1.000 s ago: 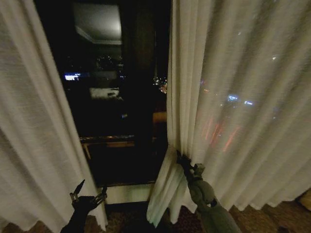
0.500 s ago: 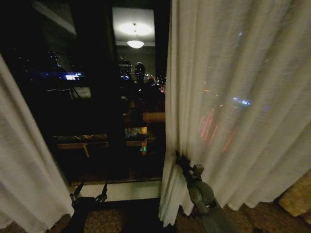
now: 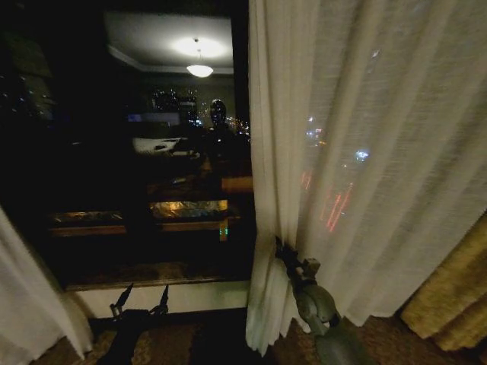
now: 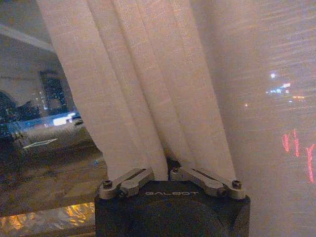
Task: Open the curtains by pulling them apart, changing their state from closed to fully open.
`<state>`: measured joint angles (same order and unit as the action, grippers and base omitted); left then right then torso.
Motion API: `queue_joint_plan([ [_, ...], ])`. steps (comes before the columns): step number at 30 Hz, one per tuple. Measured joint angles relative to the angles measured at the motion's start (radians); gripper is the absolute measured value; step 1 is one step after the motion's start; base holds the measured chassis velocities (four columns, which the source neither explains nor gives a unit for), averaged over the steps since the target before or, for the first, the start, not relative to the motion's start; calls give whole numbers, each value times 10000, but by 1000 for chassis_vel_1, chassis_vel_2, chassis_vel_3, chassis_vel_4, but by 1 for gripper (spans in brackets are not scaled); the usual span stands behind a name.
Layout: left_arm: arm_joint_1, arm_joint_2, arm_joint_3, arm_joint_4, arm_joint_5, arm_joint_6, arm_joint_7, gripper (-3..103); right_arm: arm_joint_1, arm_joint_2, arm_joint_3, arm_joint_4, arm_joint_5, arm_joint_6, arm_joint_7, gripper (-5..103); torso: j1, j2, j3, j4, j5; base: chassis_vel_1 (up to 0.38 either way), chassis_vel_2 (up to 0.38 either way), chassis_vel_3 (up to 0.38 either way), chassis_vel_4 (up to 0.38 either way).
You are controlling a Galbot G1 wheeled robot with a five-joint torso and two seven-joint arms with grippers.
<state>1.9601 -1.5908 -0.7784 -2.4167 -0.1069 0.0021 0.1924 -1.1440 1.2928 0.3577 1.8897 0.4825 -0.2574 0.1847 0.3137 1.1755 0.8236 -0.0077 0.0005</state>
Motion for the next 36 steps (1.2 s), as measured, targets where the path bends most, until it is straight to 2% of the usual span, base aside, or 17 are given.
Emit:
queue_joint_plan([
  [36, -67, 2, 31, 184, 1, -58, 33, 100, -80, 71, 31, -58, -31, 66, -11, 0, 0, -1, 0, 0, -1, -353, -353, 354, 348],
])
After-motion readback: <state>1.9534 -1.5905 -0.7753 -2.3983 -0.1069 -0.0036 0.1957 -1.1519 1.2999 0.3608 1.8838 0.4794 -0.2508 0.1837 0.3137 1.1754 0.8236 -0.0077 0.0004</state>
